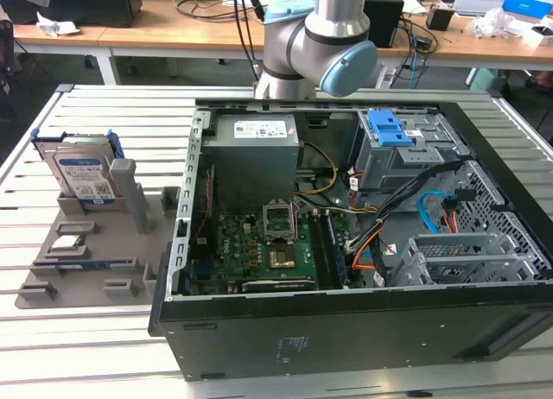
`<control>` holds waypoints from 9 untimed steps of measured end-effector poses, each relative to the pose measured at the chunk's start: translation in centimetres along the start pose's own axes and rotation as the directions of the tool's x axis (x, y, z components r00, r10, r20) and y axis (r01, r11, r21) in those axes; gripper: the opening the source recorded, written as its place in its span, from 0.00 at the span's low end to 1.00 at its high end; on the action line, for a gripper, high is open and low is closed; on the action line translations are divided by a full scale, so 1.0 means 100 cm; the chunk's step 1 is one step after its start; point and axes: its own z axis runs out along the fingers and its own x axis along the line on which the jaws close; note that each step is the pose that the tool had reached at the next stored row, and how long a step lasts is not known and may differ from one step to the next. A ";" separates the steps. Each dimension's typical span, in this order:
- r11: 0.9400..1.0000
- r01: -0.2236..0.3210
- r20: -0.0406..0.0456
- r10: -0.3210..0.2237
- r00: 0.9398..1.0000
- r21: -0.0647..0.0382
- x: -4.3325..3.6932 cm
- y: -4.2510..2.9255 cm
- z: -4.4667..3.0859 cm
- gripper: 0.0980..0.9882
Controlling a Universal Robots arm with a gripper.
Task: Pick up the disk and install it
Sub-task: 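Pick up the disk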
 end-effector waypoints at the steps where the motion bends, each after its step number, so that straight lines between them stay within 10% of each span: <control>1: 1.000 0.000 0.000 0.000 1.000 0.000 0.0000 0.0000 0.0000 0.01; 5: 1.000 0.001 0.000 -0.001 1.000 0.000 0.0000 0.0000 0.0000 0.01; 9: 1.000 0.001 0.000 -0.001 1.000 0.000 0.0000 0.0000 0.0000 0.22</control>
